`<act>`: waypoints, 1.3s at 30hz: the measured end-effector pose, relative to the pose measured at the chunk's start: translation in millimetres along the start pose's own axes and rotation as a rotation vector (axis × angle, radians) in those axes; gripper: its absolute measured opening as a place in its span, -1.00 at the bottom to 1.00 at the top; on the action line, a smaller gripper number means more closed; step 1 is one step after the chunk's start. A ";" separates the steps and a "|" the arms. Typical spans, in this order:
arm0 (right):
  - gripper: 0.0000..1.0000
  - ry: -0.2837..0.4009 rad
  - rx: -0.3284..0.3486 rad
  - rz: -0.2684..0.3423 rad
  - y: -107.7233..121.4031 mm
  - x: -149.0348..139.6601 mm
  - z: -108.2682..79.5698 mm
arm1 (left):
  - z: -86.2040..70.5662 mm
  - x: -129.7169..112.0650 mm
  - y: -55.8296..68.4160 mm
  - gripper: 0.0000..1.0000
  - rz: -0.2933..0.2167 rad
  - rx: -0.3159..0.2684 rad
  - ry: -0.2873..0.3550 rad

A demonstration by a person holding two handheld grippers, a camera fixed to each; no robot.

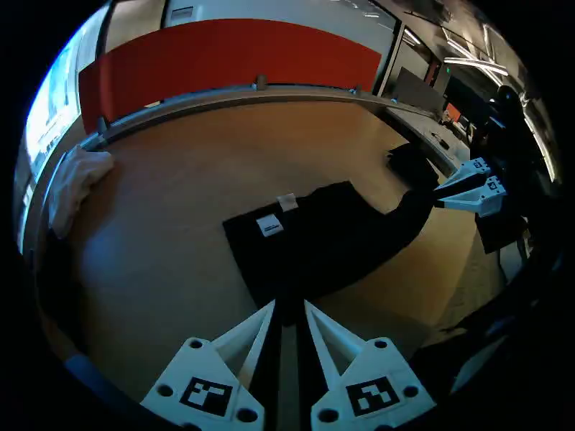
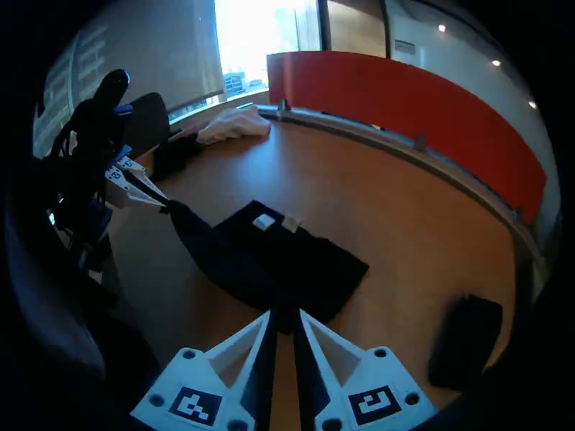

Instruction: Fold towel

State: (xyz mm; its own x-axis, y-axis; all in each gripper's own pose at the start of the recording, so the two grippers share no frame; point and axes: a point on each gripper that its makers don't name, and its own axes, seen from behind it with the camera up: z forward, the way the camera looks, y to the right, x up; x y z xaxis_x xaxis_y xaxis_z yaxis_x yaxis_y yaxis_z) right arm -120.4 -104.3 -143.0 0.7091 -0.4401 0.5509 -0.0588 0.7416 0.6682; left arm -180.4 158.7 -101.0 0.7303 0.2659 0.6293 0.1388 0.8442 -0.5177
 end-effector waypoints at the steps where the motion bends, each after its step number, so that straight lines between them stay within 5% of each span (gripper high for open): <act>1: -0.72 -0.002 -0.002 -0.001 2.9 0.6 2.8 | 3.0 2.5 -2.1 -0.75 -0.002 0.003 0.002; 14: -0.72 -0.022 -0.022 0.031 37.5 9.0 33.1 | 36.2 20.0 -20.6 -0.75 0.015 0.007 -0.010; 39: -0.72 -0.070 -0.042 0.068 66.9 2.5 79.4 | 91.8 27.2 -47.1 -0.74 0.015 0.038 -0.049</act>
State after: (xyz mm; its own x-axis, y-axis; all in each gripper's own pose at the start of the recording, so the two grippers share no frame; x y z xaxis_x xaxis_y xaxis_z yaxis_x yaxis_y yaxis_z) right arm -178.3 -95.9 -57.3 0.6535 -0.4211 0.6290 -0.0745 0.7912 0.6070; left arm -228.5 168.9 -6.3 0.6984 0.2999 0.6498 0.1022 0.8569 -0.5053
